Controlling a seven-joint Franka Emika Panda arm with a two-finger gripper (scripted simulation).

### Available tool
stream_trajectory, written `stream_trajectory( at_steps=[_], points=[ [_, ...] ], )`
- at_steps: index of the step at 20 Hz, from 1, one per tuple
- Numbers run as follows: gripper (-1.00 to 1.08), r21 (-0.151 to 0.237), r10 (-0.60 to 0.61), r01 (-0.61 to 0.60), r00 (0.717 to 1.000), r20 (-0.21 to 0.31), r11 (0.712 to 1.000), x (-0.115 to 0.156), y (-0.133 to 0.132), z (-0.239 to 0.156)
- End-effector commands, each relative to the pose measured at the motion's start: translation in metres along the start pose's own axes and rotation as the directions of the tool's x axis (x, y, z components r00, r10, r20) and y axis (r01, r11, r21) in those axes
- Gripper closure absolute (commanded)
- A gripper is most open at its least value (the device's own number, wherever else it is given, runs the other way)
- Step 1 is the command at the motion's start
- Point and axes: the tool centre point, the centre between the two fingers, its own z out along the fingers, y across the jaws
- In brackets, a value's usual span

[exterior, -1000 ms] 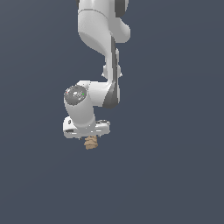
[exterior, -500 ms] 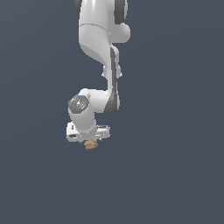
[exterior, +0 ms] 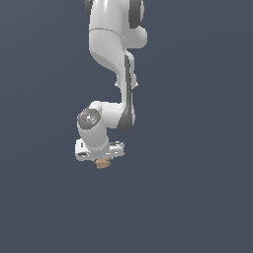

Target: Pick up the object and move it to a goal position.

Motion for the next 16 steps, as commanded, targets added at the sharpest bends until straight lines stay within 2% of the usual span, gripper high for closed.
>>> stream_trajectory(
  at_steps=[1, 9, 16],
  points=[
    [1.08, 0.000, 0.000, 0.000, 1.000, 0.000, 1.000, 0.000, 0.000, 0.000],
    [1.08, 0.000, -0.001, 0.001, 1.000, 0.000, 1.000, 0.002, 0.005, -0.001],
    [1.08, 0.000, -0.001, 0.001, 1.000, 0.000, 1.000, 0.012, 0.029, -0.008]
  ],
)
